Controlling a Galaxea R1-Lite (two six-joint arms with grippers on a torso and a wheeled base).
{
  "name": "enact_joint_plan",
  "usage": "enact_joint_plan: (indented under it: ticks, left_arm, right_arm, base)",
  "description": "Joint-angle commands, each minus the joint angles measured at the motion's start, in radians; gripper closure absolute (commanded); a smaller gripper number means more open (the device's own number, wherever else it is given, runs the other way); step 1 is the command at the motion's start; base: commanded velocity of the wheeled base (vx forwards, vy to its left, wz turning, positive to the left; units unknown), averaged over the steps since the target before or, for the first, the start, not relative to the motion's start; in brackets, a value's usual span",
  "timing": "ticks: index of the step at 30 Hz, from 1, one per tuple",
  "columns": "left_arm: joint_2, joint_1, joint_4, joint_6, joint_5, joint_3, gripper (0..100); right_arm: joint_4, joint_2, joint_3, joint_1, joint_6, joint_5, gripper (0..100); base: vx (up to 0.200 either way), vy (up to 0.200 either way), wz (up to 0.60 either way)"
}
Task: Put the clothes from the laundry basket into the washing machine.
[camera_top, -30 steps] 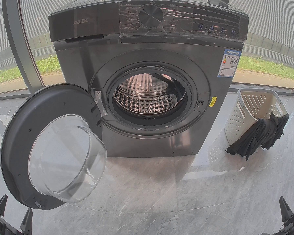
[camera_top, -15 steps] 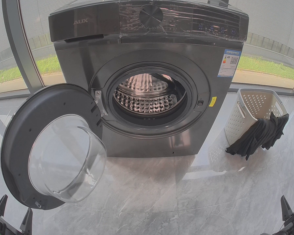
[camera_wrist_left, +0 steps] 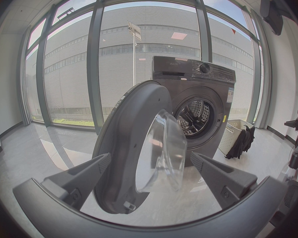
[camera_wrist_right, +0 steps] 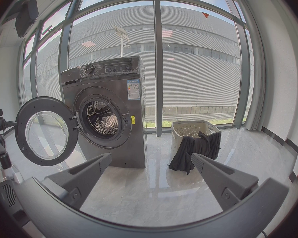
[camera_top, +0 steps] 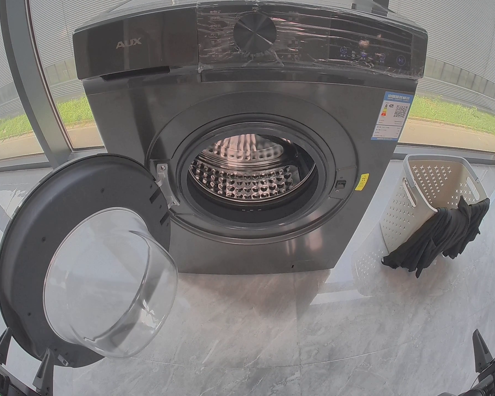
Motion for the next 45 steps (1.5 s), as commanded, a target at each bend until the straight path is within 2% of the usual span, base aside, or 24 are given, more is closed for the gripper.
enact_joint_plan:
  ticks: [1, 5, 28, 32, 45]
  left_arm:
    - [-0.018, 0.000, -0.001, 0.000, 0.002, 0.016, 0]
    - [-0.018, 0.002, -0.001, 0.003, 0.002, 0.016, 0]
    - [-0.018, 0.002, -0.001, -0.009, 0.007, 0.016, 0]
    - [-0.018, 0.002, -0.001, -0.009, 0.007, 0.016, 0]
    - [-0.018, 0.002, -0.001, -0.009, 0.007, 0.016, 0]
  right_arm:
    - [0.000, -0.011, 0.018, 0.000, 0.000, 0.000, 0]
    - [0.000, -0.011, 0.018, 0.000, 0.000, 0.000, 0]
    - [-0.001, -0.011, 0.018, 0.000, 0.000, 0.000, 0]
    - [-0.001, -0.011, 0.018, 0.000, 0.000, 0.000, 0]
    - [0.000, -0.011, 0.018, 0.000, 0.000, 0.000, 0]
  base:
    - [0.000, 0.000, 0.00]
    - [0.000, 0.000, 0.00]
    - [0.000, -0.200, 0.00]
    - [0.000, 0.000, 0.00]
    - [0.200, 0.000, 0.00]
